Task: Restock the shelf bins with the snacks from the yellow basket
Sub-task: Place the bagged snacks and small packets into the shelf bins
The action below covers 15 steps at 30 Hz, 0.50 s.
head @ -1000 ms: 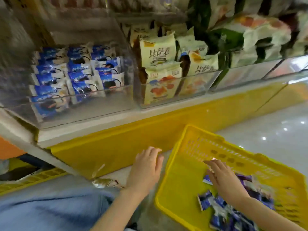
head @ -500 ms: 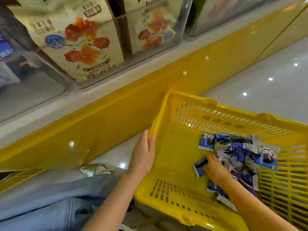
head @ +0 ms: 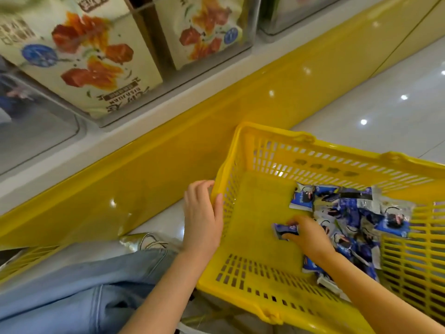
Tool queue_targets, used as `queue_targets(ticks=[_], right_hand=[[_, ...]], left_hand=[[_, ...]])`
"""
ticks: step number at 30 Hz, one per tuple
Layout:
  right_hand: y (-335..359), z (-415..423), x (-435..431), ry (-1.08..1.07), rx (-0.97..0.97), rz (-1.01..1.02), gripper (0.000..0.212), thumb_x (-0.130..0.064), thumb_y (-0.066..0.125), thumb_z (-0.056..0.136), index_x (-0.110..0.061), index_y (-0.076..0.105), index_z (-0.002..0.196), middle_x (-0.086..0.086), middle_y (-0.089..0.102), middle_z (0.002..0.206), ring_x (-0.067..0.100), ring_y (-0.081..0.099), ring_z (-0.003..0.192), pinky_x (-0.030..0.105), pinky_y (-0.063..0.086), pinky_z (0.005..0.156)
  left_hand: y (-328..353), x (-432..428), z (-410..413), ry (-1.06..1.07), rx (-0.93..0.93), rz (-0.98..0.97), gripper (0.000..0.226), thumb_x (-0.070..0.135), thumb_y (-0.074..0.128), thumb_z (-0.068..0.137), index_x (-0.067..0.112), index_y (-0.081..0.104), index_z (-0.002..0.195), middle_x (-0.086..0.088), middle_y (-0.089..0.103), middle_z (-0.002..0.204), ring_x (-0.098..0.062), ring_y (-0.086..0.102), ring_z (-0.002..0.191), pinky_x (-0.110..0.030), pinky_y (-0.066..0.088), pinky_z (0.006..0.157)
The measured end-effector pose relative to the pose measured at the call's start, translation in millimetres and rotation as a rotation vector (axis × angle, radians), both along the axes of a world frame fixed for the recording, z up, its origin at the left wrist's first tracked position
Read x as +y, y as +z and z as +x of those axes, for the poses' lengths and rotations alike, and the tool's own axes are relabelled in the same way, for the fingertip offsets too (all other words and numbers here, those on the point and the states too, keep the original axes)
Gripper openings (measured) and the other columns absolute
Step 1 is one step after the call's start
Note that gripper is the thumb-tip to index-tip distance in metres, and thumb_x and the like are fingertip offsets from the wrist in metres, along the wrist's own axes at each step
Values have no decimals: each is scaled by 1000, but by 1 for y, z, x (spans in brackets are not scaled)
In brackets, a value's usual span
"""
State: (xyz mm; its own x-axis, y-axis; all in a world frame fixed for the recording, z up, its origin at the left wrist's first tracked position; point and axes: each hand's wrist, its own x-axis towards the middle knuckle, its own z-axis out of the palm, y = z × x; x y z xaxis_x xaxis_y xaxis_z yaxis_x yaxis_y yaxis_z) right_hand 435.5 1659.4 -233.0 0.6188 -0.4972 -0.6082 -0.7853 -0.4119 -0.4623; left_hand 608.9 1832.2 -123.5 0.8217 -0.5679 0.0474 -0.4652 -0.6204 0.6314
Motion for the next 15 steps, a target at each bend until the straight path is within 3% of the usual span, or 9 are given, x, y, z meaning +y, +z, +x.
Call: queue_targets(ticks=[2, 3, 4, 6, 8, 11, 13, 15], right_hand=[[22, 6, 5, -135, -160, -6, 26, -24, 75, 78, -24, 57, 96, -1, 62, 98, 8, 51, 77, 21, 41, 62], [34, 9, 8, -210, -224, -2, 26, -24, 75, 77, -27, 56, 95, -7, 60, 96, 4, 50, 77, 16, 39, 61], [47, 12, 12, -280, -285, 4, 26, -26, 75, 77, -31, 55, 94, -13, 57, 94, 2, 49, 79, 12, 37, 61], [72, 16, 21, -372, -406, -1, 27, -28, 75, 77, -39, 53, 89, -25, 54, 90, -2, 51, 82, 11, 36, 63], [92, 15, 32, -324, -485, -81, 29, -26, 74, 77, -40, 52, 90, -28, 52, 90, -10, 51, 85, 9, 38, 66], [105, 5, 50, -99, -550, -142, 31, -17, 72, 79, -33, 58, 101, -28, 49, 98, -12, 51, 93, 2, 38, 77], [109, -5, 57, 63, -573, -93, 36, -17, 70, 81, -33, 57, 111, -30, 45, 110, -12, 48, 101, -1, 33, 85], [109, -16, 58, 186, -577, 9, 38, -28, 63, 86, -42, 48, 118, -31, 42, 120, -14, 43, 112, 0, 31, 91]], left_hand=[[4, 0, -9, -98, -209, -37, 17, 14, 45, 93, 6, 55, 105, -4, 50, 102, -11, 41, 91, -22, 33, 77], [5, 0, -17, -148, -180, -70, 16, 16, 43, 93, 9, 55, 102, 0, 50, 98, -9, 42, 88, -20, 35, 76], [7, -3, -25, -169, -27, -98, 16, 19, 41, 95, 13, 54, 103, 5, 50, 96, -6, 45, 87, -16, 36, 75], [8, -14, -44, -124, 472, -63, 19, 28, 38, 99, 22, 49, 113, 9, 52, 103, -1, 49, 89, -8, 36, 70], [5, -28, -59, -60, 922, 15, 28, 35, 38, 98, 22, 43, 122, 4, 52, 114, -4, 50, 92, -12, 38, 70], [-1, -41, -71, 125, 1344, -267, 31, 36, 42, 96, 12, 47, 116, -5, 61, 103, -12, 59, 84, -23, 47, 70], [-1, -42, -72, 229, 1360, -384, 28, 30, 52, 92, 7, 52, 109, -7, 63, 92, -16, 62, 80, -24, 50, 64], [-2, -40, -73, 241, 1224, -368, 17, 23, 60, 89, 13, 58, 102, -5, 66, 93, -16, 64, 85, -19, 52, 64]])
